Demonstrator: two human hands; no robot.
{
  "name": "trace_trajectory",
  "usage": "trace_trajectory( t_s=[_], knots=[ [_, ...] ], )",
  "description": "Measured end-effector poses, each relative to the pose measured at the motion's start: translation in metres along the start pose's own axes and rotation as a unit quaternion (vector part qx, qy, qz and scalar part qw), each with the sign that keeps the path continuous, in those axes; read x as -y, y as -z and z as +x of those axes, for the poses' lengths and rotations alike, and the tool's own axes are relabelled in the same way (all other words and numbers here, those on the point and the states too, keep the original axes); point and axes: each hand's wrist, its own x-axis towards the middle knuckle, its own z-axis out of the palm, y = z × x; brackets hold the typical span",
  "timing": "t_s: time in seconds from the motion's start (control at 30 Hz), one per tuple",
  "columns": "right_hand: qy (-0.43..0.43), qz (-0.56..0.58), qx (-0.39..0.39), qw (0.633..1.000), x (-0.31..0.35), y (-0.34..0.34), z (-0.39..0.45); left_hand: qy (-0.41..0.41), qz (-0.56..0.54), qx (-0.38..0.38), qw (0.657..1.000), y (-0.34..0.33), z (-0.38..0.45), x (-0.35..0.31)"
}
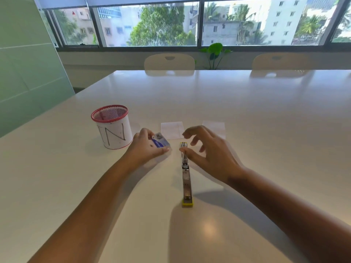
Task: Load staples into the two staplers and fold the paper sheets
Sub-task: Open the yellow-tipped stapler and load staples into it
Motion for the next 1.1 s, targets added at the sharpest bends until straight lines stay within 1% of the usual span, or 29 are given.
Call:
trace_trajectory(
  t_s=[0.07, 0.1, 0.17, 0.27, 0.3, 0.4, 0.43, 0.47, 0.5, 0.53, 0.67, 0.73, 0.83, 0.97, 1.1],
  knots=[
    [0.001, 0.003, -0.031, 1.000, -0.003, -0.001, 0.000, 0.021, -0.145, 0.024, 0.989, 0.001, -0.002, -0.005],
    [0.001, -0.001, -0.040, 0.999, -0.004, -0.001, 0.000, 0.035, -0.238, 0.047, 0.970, 0.002, -0.004, -0.007],
    [0.001, -0.015, -0.048, 0.999, -0.005, -0.004, -0.001, 0.058, -0.397, 0.076, 0.913, 0.002, -0.008, -0.011],
    [0.004, -0.035, -0.046, 0.998, -0.005, -0.007, -0.002, 0.074, -0.512, 0.090, 0.851, 0.002, -0.011, -0.015],
    [0.006, -0.038, -0.044, 0.998, -0.005, -0.008, -0.002, 0.083, -0.550, 0.106, 0.824, 0.002, -0.011, -0.016],
    [0.012, -0.040, -0.042, 0.998, -0.005, -0.010, -0.003, 0.120, -0.676, 0.176, 0.705, 0.002, -0.012, -0.015],
    [0.010, -0.040, -0.041, 0.998, -0.005, -0.011, -0.003, 0.134, -0.699, 0.181, 0.679, 0.003, -0.012, -0.015],
    [0.008, -0.040, -0.040, 0.998, -0.005, -0.012, -0.003, 0.144, -0.711, 0.174, 0.666, 0.002, -0.011, -0.016],
    [0.004, -0.041, -0.041, 0.998, -0.005, -0.013, -0.003, 0.148, -0.711, 0.162, 0.669, 0.002, -0.011, -0.017],
    [0.001, -0.043, -0.042, 0.998, -0.005, -0.013, -0.002, 0.144, -0.704, 0.152, 0.679, 0.002, -0.011, -0.018],
    [-0.005, -0.048, -0.039, 0.998, -0.005, -0.012, -0.002, 0.117, -0.653, 0.140, 0.735, 0.002, -0.014, -0.020],
    [-0.010, -0.049, -0.035, 0.998, -0.004, -0.011, -0.003, 0.110, -0.633, 0.115, 0.758, 0.002, -0.015, -0.021],
    [-0.021, -0.055, -0.030, 0.998, -0.004, -0.011, -0.002, 0.090, -0.618, 0.088, 0.776, 0.002, -0.016, -0.023],
    [-0.027, -0.072, -0.025, 0.997, -0.002, -0.010, -0.002, 0.083, -0.590, 0.070, 0.800, 0.003, -0.020, -0.026],
    [-0.026, -0.083, 0.016, 0.996, 0.001, -0.007, -0.002, 0.089, -0.565, 0.067, 0.817, 0.003, -0.022, -0.027]
  ],
)
